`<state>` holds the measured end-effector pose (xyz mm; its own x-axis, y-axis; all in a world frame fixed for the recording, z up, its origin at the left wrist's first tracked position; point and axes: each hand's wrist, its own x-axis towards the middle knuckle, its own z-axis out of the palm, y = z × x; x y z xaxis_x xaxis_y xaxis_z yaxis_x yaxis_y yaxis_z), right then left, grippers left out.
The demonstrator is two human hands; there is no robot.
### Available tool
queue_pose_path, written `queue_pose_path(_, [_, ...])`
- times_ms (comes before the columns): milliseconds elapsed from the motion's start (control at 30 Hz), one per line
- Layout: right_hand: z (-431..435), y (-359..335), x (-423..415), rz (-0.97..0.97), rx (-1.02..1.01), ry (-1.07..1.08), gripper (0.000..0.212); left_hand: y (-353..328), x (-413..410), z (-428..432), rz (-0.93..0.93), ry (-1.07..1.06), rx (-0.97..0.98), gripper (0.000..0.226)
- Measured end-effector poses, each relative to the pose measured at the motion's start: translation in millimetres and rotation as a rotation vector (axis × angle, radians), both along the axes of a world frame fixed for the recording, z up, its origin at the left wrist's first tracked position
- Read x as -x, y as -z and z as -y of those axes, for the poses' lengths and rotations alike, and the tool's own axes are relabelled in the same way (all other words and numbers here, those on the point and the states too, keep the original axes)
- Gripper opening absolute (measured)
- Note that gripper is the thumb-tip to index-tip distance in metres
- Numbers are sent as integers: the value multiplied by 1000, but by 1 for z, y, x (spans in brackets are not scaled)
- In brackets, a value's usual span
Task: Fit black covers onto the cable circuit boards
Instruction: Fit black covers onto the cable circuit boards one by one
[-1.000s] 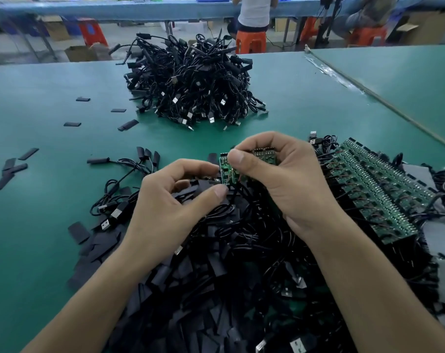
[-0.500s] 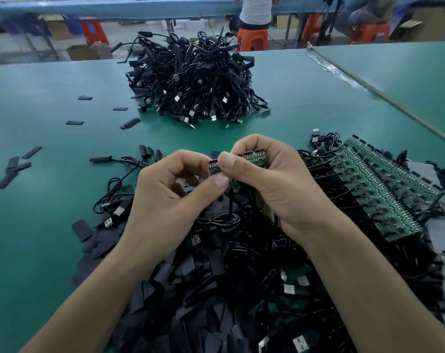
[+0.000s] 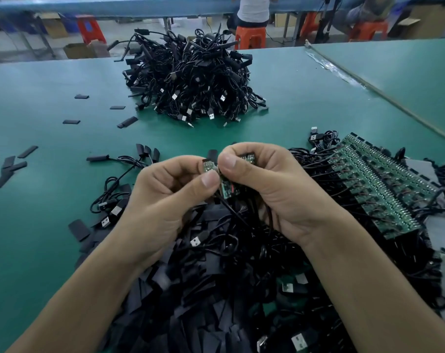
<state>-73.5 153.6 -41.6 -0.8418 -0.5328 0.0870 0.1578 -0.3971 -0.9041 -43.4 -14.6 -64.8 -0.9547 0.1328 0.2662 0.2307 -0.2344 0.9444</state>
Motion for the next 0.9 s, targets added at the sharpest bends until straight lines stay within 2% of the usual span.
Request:
queue_pose_path(100, [-2, -7, 1, 22, -27, 116, 11, -1, 3, 0, -23, -44, -27, 22])
queue_pose_path(167, [-10, -10, 6, 54, -82, 293, 14, -1, 6, 0, -41, -94, -112, 12])
queue_pose_path(300, [-33, -7, 23, -57, -438, 733, 15, 2, 9, 2, -14, -176, -330, 21])
queue_pose_path(400, [-46, -5, 30, -74, -552, 884, 18, -4, 10, 4, 9, -290, -430, 22])
queue_pose_path(500, [-57, -3, 32, -278, -918, 1019, 22, -12, 12, 16, 93, -401, -465, 22])
queue_pose_path(600, [-55, -3, 27, -422, -1199, 983, 15, -13, 12, 21, 101, -428, -407, 20])
queue_pose_path(700, [-45, -3, 18, -546, -1508, 948, 39, -9, 11, 16, 81, -482, -226, 21])
queue_pose_path(800, [-29, -10, 8, -752, -1460, 849, 33, -1, 15, 14, 118, -501, -42, 26])
queue_pose_path(900, [-9, -8, 0, -805, -1294, 418, 24, 7, 19, 15, 174, -476, 126, 32])
